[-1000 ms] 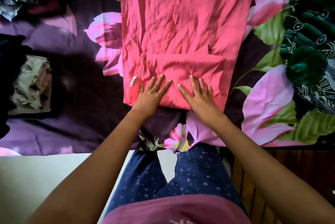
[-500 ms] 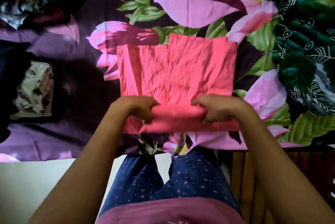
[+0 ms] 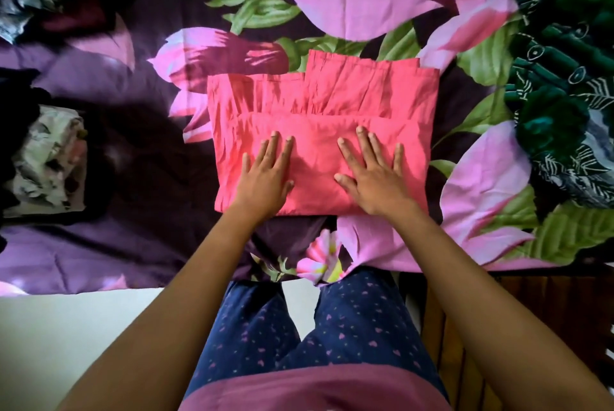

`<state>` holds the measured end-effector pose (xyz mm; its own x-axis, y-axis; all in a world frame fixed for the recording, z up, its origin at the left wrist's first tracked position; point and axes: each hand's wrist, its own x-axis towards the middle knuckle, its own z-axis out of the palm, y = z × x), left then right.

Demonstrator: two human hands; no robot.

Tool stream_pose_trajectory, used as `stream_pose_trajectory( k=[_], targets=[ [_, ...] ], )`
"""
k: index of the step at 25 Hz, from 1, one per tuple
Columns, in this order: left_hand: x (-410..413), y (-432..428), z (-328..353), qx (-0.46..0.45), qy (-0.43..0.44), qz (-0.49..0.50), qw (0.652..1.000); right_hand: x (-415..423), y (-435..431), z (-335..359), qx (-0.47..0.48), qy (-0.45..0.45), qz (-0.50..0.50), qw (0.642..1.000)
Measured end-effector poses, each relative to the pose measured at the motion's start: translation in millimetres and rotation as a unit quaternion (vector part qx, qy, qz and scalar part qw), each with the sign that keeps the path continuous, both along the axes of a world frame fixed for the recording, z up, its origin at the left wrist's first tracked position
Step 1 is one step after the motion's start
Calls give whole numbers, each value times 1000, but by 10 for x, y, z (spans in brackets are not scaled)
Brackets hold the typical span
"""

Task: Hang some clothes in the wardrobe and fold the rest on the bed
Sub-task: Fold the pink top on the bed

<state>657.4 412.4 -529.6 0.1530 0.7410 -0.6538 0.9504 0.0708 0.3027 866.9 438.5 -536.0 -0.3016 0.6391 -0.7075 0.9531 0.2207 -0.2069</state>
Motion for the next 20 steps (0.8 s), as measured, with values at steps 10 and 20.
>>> stream_pose_trajectory(
  k=[10,20],
  targets=[
    [-22,-262,-295,51,34,-134,989,12,-188,-77,70,-11,149,986],
    [-20,52,351,-204,1,-168,964,-175,297,526,-216,75,101,968]
  ],
)
